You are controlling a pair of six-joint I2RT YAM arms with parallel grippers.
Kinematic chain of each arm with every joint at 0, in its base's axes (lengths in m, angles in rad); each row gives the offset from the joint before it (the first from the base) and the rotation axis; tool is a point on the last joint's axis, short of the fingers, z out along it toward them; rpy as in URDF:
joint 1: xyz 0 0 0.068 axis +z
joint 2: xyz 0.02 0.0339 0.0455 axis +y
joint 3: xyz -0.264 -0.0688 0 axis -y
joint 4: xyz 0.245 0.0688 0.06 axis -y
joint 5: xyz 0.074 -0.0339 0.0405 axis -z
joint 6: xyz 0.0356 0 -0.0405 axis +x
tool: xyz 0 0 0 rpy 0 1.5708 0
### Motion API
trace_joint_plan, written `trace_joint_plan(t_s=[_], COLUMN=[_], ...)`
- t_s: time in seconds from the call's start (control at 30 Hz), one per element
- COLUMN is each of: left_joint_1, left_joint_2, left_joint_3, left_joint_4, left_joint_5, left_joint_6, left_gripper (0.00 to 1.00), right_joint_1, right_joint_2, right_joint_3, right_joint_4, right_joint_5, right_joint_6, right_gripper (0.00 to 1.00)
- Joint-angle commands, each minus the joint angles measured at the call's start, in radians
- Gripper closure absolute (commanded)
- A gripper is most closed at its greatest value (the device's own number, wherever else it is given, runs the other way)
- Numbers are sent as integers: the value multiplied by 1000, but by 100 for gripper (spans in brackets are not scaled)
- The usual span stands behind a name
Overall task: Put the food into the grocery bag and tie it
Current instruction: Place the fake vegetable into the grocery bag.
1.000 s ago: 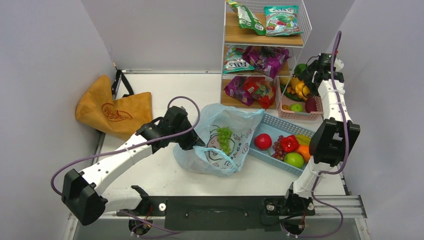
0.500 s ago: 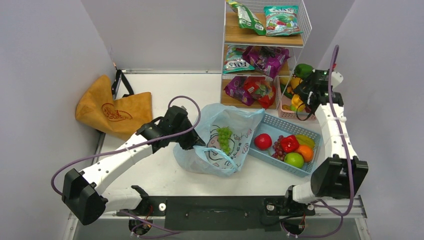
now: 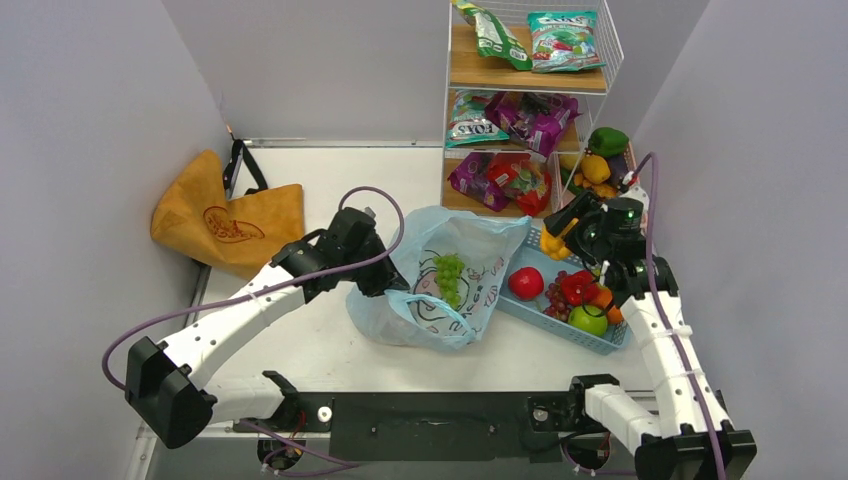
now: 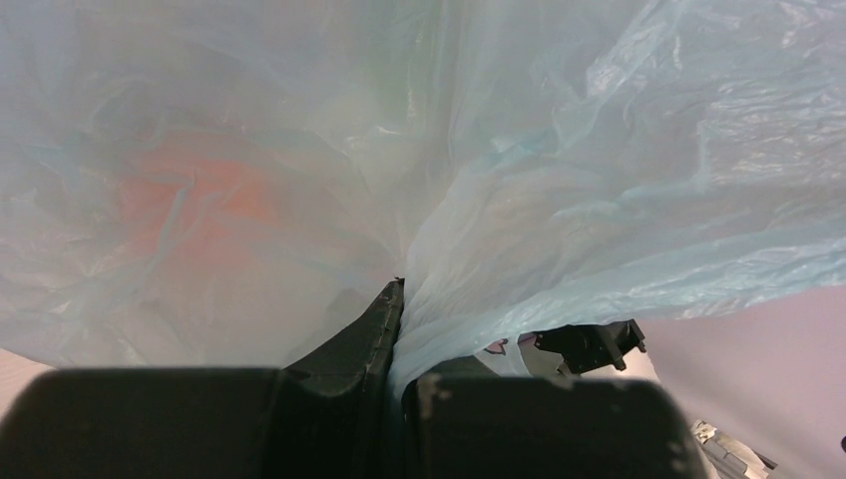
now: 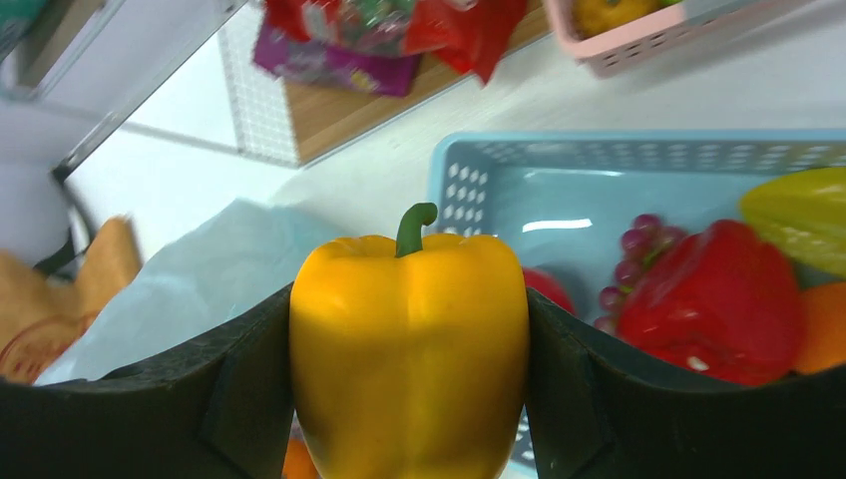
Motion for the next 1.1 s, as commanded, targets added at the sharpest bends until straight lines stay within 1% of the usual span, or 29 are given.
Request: trace_joint_plan(t_s=[0.0,0.07,0.13,0.17,0.27,0.4,0.53,0.63,0.8,0.97,1.07], left_joint_1=[15,28,35,37,38,41,45,49,49,49,51], left_joint_2=[-45,-43,-38,-37,-35,-34,-31,-30,-34,-69,-67], left_joint_3=[44,39,40,43,43,38,32,26,22,-4,-7], left_joint_4=[-9,-13,-19,-21,-22,-24,-26,-26,-19,16,22], left_joint_5=[-13,-5,-4,-6,-12,-21,-25,-27,-39,-57,-50], left_joint_6=[39,36,39,40,38,37,38,38,40,22,14], left_gripper=[100,100,100,100,100,100,100,100,100,100,100], right_joint_1=[43,68,121,167,237,294,359,405,471,502,530], right_joint_2=[-88,-112,-133,-144,-212,-268,-298,-333,-361,-340,-310], right_joint_3=[-46,-56,-51,-37,-14,7,2,-21,-51,-59,-64], right_joint_4=[117,118,109,82,42,23,61,129,258,320,341], right_joint_5=[-83,-95,-81,-37,79,103,49,29,-93,-222,-244], right_joint_6=[41,50,37,30,-8,-47,-67,-99,-162,-212,-230], right_gripper=[100,100,100,100,100,100,100,100,100,100,100])
